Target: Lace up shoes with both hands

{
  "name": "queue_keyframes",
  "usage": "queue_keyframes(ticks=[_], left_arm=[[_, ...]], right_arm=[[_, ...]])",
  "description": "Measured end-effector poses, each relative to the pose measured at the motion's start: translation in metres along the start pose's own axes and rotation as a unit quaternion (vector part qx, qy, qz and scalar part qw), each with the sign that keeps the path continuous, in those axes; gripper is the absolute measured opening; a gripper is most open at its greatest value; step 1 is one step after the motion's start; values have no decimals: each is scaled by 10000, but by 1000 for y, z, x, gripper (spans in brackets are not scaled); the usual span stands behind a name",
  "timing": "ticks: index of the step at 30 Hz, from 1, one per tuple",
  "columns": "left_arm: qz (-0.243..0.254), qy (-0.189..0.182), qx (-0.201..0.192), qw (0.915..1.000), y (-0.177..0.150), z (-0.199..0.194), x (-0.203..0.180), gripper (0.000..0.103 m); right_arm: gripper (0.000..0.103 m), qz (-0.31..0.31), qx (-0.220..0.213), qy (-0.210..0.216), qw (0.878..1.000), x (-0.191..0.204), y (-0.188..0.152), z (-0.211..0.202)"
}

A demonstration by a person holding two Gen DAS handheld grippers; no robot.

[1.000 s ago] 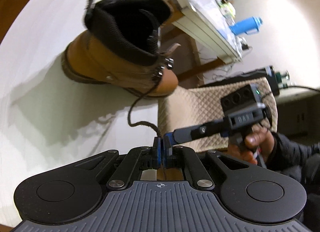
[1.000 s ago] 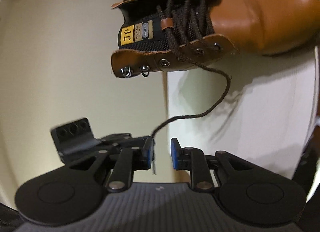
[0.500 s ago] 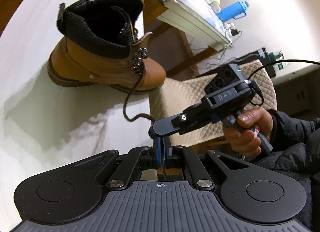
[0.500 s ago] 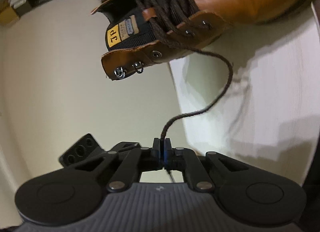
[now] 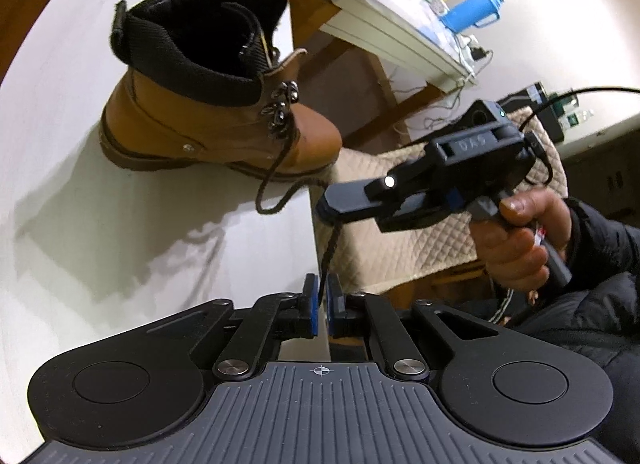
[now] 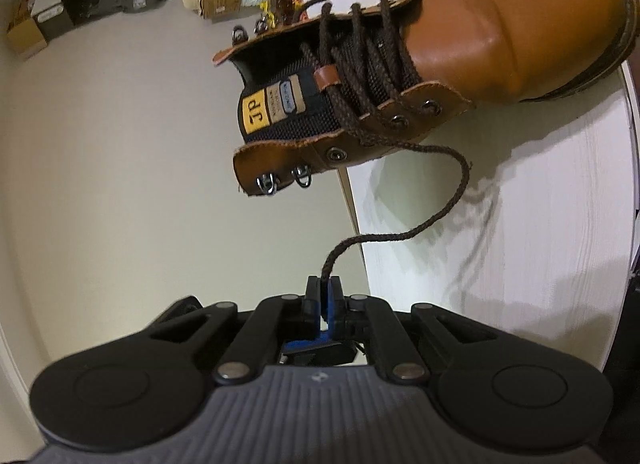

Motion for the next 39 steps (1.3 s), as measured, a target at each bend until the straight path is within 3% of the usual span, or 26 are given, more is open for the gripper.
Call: queue_keyframes(ticks=[8,15,19,26,29,31,35,39], left_arm=[[493,419,138,9978,0,5,-6,7],[382,399,174,9983,2,9,-4,2],[477,427,244,9976,3,8,-10,2],[681,389,338,9963,6,13,-23,2],[706,383,345,9962,7,15,-25,2],[708,383,342,9962,8,15,-26,2],[690,372,290,9965,10,16,-26,2],[627,374,239,9970,15,14,-25,3]], right_arm=[[4,149,-82,57,9998,-8,0,-8],[5,272,-146,101,9995,-15,1,-5],[15,88,-104,-166,9998,-15,-1,-7],[17,15,132,-68,9999,-9,-9,-8],[15,7,209,-45,9998,-8,-11,-7],[5,-78,212,-108,9997,-7,-12,-8],[4,-301,56,-271,9992,0,-9,-17],[4,-534,-230,-119,9982,23,3,-31]])
Point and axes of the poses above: each gripper's, at about its wrist camera, not at the fingertips, and z roughly the way its jaws point, x to its left, y to its top, the point moved 9 cm from there along z, roughly the way its jaws point, and after that the axes turned 7 degrees about x, right-handed, at the moved point
